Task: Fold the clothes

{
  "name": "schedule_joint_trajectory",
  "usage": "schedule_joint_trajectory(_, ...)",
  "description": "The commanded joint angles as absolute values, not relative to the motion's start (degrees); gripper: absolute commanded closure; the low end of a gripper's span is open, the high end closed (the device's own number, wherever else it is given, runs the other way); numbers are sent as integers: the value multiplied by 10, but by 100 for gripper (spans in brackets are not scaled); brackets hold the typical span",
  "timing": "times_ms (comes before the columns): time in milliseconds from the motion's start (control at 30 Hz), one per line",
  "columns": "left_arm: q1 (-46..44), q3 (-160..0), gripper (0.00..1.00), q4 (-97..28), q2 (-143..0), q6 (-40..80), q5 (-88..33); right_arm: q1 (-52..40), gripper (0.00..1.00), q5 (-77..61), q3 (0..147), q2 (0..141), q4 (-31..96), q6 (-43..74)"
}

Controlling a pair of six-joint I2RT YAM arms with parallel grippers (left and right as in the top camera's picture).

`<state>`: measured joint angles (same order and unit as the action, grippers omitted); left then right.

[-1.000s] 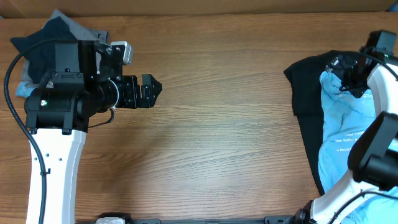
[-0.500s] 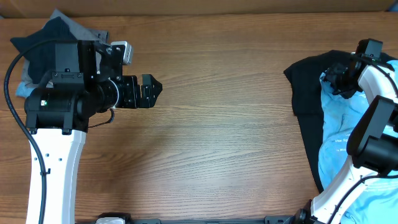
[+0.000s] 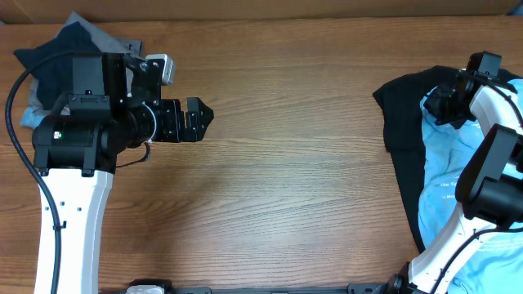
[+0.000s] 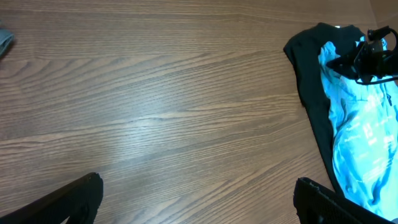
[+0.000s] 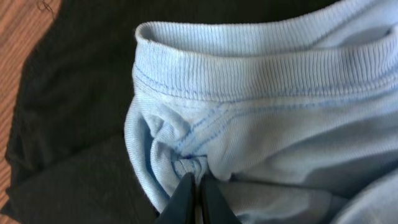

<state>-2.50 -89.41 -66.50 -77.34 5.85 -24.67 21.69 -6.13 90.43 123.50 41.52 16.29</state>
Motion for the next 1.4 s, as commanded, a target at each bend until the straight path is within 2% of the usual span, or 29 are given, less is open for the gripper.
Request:
schedule_joint_trajectory(0,-22,-909,0,-666,-776,54,-251,231,96,-67,953,1204,429,163)
schedule_joint_trajectory(167,-22,-909,0,-667,-776,54,-251,262,96,-67,1060,1138,475,163)
schedule_joint_trajectory(300,-22,-910,0,-671,-775,53,-269,270,96,-82,1200,1090,535,149)
schedule_joint_trajectory(500,5,-952,0,-680,-766,60,-316,217,96,-184,1404,1053,632,135)
schedule_joint_trajectory(633,48,-1025,0,-711,-756,60,-315,120,96,-197,1498,1041,707,135)
schedule_joint_trajectory(867,130,-1162,0,-744,-731,58,-297,-181,96,-236,1536,1037,821,134)
schedule_joint_trajectory(933,147,-1191,0,-745,-723,58,-285,-269,81,-217,1536,1037,835,114)
schedule_joint_trajectory(1000,159,-1220,0,-745,-715,58,-269,-338,44,-140,1538,1032,837,113)
schedule_joint_trajectory(1067,159,-1236,0,-747,-708,53,-250,-379,24,-59,1538,1022,832,114)
schedule_joint_trajectory(1233,157,-1244,0,-768,-700,46,-242,-385,13,53,1538,986,820,124)
schedule_joint_trajectory(1367,137,-1241,0,-796,-722,20,-275,-366,11,82,1538,956,811,124)
